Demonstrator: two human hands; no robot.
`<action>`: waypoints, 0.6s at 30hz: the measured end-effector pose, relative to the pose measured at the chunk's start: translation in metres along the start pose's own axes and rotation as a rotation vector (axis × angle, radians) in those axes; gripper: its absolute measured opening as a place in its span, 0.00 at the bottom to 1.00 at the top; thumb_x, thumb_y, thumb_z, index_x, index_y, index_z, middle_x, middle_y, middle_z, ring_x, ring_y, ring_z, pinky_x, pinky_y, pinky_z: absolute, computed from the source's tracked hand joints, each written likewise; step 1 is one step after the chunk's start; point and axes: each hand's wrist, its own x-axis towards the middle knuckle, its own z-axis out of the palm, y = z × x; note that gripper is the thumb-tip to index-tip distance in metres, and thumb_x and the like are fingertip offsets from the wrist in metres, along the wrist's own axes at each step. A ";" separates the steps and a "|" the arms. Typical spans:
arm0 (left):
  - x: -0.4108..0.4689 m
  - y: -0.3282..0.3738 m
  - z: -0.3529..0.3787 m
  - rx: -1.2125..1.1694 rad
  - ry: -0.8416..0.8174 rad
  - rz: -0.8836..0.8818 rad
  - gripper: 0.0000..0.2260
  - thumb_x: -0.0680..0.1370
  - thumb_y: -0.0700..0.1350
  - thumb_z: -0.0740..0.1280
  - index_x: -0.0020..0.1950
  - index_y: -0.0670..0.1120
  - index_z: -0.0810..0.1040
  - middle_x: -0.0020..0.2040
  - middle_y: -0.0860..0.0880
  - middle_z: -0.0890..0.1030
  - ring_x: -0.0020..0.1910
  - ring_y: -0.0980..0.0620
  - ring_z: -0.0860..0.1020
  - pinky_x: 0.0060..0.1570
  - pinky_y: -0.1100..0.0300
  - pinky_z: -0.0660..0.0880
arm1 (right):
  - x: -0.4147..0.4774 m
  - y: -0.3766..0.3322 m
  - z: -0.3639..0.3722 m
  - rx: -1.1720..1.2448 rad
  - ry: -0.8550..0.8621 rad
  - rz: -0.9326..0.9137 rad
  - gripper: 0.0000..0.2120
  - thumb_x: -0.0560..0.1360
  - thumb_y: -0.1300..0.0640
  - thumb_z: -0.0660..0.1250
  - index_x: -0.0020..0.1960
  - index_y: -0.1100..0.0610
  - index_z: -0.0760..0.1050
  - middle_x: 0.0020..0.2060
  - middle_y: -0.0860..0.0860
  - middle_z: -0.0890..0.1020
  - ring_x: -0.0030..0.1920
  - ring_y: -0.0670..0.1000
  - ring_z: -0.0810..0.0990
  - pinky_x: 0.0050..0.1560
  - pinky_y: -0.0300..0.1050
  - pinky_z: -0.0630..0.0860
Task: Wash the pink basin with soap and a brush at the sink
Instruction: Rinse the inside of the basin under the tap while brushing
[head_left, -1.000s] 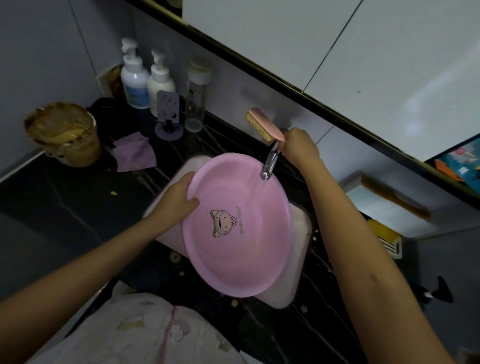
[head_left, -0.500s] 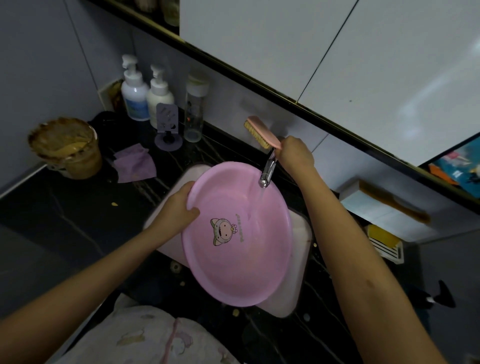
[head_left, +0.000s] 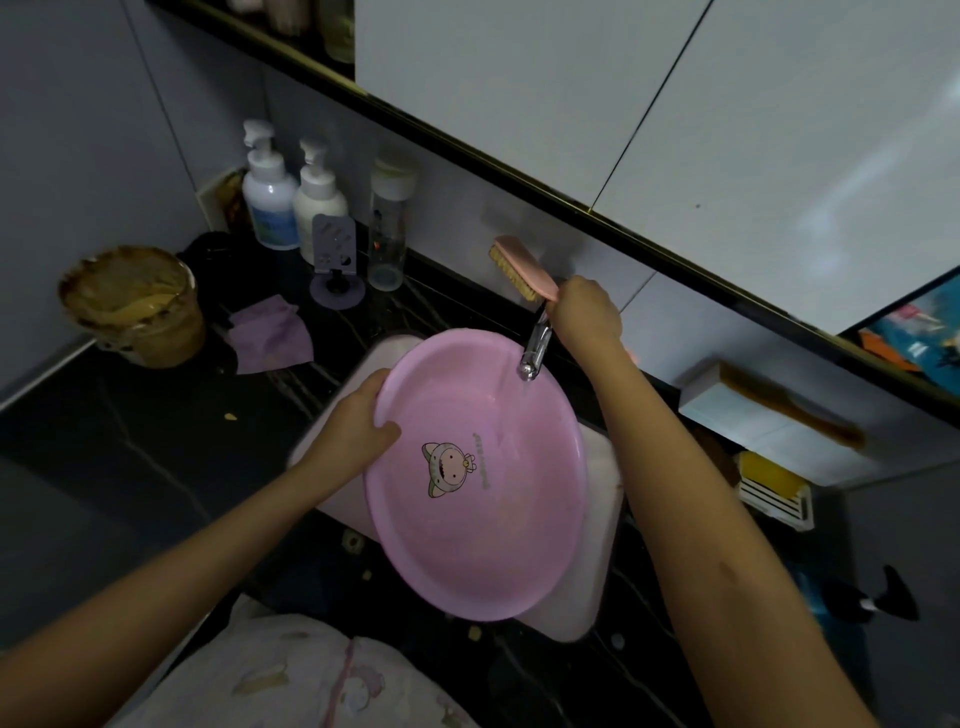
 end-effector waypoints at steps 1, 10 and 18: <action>0.000 0.000 0.000 0.003 0.002 0.001 0.24 0.73 0.33 0.65 0.68 0.46 0.68 0.53 0.49 0.75 0.48 0.50 0.76 0.39 0.68 0.73 | 0.000 -0.002 0.000 -0.003 -0.005 0.016 0.12 0.77 0.63 0.61 0.58 0.63 0.75 0.50 0.58 0.80 0.48 0.57 0.79 0.40 0.44 0.67; 0.001 0.005 -0.004 -0.036 0.119 0.026 0.24 0.74 0.32 0.62 0.69 0.45 0.68 0.53 0.50 0.75 0.47 0.55 0.75 0.39 0.69 0.70 | -0.045 0.029 0.010 0.005 0.204 -0.200 0.24 0.79 0.54 0.60 0.73 0.55 0.62 0.44 0.59 0.79 0.41 0.59 0.78 0.33 0.45 0.67; 0.008 0.017 -0.014 -0.012 0.208 0.083 0.24 0.74 0.31 0.61 0.68 0.46 0.70 0.52 0.51 0.76 0.47 0.57 0.75 0.38 0.77 0.70 | -0.139 0.100 0.104 0.220 -0.379 -0.158 0.39 0.77 0.51 0.65 0.76 0.41 0.41 0.46 0.52 0.76 0.49 0.58 0.79 0.42 0.45 0.70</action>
